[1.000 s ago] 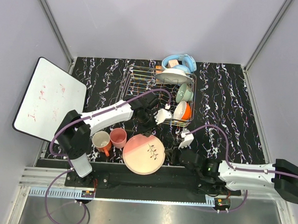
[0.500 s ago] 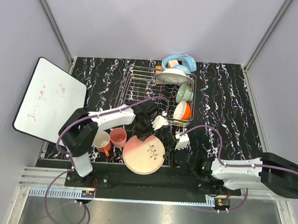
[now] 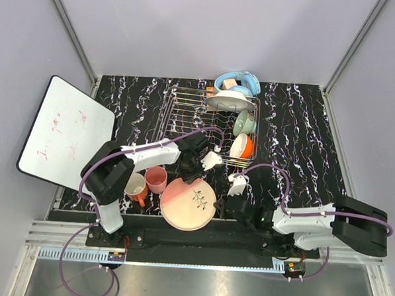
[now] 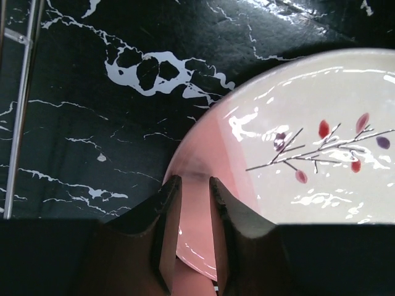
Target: Load the mixed dishes into the dish rack
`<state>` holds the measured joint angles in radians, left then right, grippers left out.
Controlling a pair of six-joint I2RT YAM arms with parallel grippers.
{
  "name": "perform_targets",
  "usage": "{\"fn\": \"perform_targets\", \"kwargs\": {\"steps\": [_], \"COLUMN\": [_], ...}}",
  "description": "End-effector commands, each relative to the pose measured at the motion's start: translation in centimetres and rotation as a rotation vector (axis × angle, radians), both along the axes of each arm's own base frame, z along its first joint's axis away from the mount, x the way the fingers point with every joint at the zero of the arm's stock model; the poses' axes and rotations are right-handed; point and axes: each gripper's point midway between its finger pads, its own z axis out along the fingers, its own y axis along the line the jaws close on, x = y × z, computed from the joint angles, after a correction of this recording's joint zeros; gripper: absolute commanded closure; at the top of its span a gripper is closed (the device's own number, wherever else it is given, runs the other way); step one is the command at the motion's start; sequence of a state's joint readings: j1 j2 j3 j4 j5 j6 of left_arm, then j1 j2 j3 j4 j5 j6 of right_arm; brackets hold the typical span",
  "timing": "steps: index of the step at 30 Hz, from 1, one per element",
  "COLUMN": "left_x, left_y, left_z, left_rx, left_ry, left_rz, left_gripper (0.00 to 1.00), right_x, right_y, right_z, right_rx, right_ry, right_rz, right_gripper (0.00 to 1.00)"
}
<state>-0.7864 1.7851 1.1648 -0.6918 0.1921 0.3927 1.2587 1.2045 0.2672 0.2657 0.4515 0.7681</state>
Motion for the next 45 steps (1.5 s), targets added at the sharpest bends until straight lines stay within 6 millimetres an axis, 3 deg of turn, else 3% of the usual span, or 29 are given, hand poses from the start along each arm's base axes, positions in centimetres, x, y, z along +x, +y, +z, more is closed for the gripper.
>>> {"fn": "perform_targets", "kwargs": {"steps": [1,7,15,28,31,38,39,43,45], "left_x": [1.3,1.6,2.0,2.4,2.2,1.3,1.1,0.7,0.6], "left_y": [-0.2,0.1,1.1,1.2,1.6,1.9,1.9,1.6,1.5], "left_z": [1.1,2.0,1.1,-0.3,-1.1,-2.7,-2.8,-2.9,-2.6], "left_rx": [-0.023,-0.032,-0.009,0.009,0.025,0.039,0.035,0.018,0.009], "left_ry": [-0.069,-0.102,-0.087,-0.083,-0.076,-0.025,-0.013,0.009,0.011], "left_rz": [0.006,0.01,0.029,0.036,0.034,0.021,0.018,0.007,0.003], "left_gripper": [0.7,0.69,0.69,0.68,0.68,0.64,0.66,0.97,1.0], "right_x": [-0.9,-0.7,-0.2,-0.7,-0.8,-0.7,-0.7,-0.7,-0.7], "right_y": [0.9,-0.3,-2.7,-1.7,-1.6,-2.0,-2.0,-2.1,-2.2], "right_z": [-0.7,-0.6,1.1,-0.3,-0.3,-0.4,-0.3,-0.3,-0.5], "right_rx": [-0.021,-0.052,0.009,-0.067,-0.065,-0.055,-0.053,-0.05,-0.053], "right_ry": [0.045,0.039,0.021,0.065,0.07,0.069,0.068,0.07,0.069], "right_rz": [0.049,0.017,-0.083,-0.041,-0.044,-0.058,-0.06,-0.064,-0.071], "right_gripper": [1.0,1.0,1.0,1.0,0.87,0.76,0.76,0.77,0.77]}}
